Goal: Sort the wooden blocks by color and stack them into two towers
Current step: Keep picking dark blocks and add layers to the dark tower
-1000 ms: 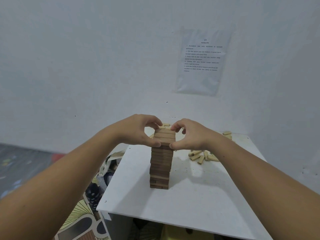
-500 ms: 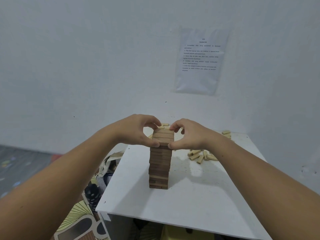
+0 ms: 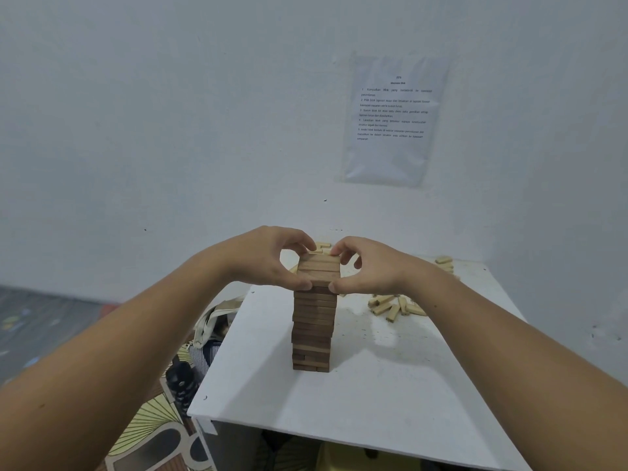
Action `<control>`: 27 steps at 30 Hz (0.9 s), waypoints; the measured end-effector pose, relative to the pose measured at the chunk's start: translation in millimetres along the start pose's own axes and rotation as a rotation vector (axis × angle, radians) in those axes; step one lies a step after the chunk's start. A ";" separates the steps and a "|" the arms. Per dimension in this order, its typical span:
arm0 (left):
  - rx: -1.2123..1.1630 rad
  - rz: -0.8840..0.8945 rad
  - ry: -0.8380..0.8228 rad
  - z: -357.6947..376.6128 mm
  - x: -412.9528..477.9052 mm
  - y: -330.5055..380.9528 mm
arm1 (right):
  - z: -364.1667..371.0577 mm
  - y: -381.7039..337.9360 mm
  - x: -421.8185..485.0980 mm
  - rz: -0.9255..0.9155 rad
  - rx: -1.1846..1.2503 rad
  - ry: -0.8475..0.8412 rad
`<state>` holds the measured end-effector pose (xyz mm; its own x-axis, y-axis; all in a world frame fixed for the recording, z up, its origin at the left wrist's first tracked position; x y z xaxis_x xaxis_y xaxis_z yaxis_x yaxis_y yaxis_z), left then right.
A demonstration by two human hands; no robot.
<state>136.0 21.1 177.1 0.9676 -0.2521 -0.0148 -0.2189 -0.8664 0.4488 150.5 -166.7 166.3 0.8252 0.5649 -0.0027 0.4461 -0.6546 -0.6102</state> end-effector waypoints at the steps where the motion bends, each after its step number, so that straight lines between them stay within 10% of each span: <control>1: 0.002 0.000 -0.001 0.2 0.3 -0.4 | 0.4 0.0 0.4 -0.002 0.004 -0.003; 19: -0.026 -0.014 0.004 -0.4 -9.2 2.7 | 5.6 7.4 2.2 -0.012 0.125 0.036; 27: -0.218 0.400 0.668 8.3 -101.6 88.8 | -12.1 92.0 -54.1 0.171 0.306 0.376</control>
<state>17.2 -33.7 211.1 0.7071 -0.1551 0.6899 -0.6019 -0.6441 0.4721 151.2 -263.6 119.9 0.9702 0.2060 0.1274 0.2180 -0.5133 -0.8300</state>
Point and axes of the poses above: each hand's wrist, its own x-axis towards the middle knuckle, its own z-axis out of the palm, y = z × x, the point moved 7 cm from there along x, towards the middle knuckle, and after that the axes turned 4 degrees about -z, right-handed, at the moved point
